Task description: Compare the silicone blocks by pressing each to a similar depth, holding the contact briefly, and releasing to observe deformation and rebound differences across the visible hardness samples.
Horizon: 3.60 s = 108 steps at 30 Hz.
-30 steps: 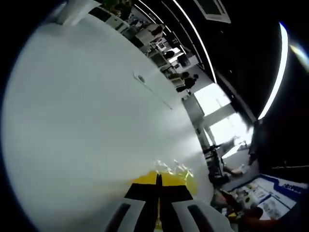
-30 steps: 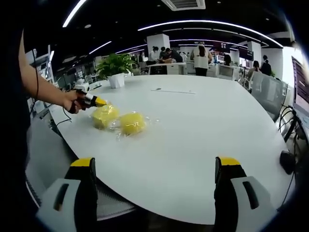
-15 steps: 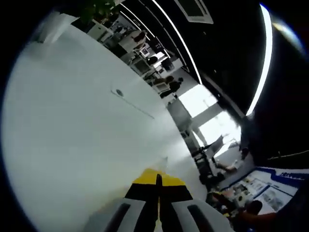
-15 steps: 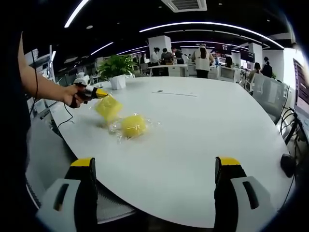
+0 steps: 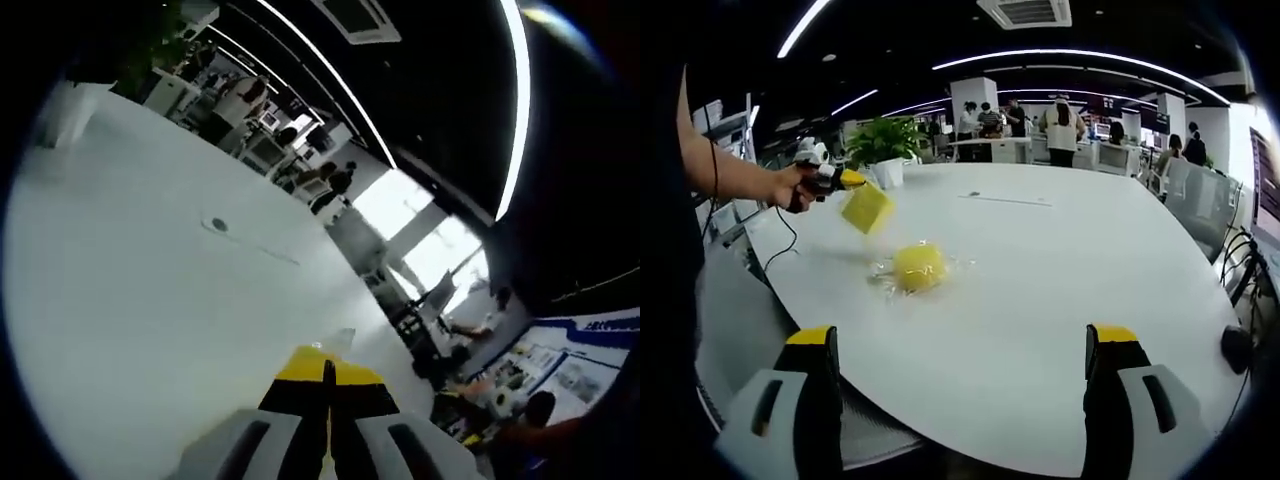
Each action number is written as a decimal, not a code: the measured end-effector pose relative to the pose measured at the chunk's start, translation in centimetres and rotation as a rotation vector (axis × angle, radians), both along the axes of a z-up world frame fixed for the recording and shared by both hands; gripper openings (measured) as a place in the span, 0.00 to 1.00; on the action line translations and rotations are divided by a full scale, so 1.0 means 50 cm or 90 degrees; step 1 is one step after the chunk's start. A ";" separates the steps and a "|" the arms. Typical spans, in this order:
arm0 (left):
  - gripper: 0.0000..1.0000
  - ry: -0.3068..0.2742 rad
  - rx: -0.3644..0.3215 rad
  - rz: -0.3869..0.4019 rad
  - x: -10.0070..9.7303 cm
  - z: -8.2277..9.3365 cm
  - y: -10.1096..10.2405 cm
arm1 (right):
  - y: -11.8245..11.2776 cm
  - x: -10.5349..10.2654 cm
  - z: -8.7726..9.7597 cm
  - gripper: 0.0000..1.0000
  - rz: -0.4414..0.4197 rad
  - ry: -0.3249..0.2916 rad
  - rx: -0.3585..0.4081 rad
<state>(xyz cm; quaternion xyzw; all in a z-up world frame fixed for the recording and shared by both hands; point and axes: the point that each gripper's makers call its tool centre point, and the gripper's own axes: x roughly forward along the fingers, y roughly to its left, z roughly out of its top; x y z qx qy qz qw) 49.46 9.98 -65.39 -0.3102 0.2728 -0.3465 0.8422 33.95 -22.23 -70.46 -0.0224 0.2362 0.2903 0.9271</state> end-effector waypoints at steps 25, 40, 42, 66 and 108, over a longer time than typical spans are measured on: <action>0.00 -0.144 0.008 -0.056 0.007 0.186 -0.024 | 0.023 0.006 0.020 0.97 0.010 -0.019 0.006; 0.00 -0.187 -0.003 -0.054 -0.019 0.252 -0.025 | 0.041 0.014 0.031 0.97 0.009 -0.024 0.011; 0.00 -0.186 -0.003 -0.057 -0.025 0.252 -0.028 | 0.042 0.013 0.030 0.97 0.009 -0.022 0.013; 0.00 -0.194 0.004 -0.076 -0.043 0.259 -0.051 | 0.032 0.008 0.028 0.97 0.002 -0.024 0.012; 0.00 -0.274 -0.109 -0.249 -0.234 0.352 -0.150 | 0.254 0.077 0.304 0.97 0.166 -0.153 0.140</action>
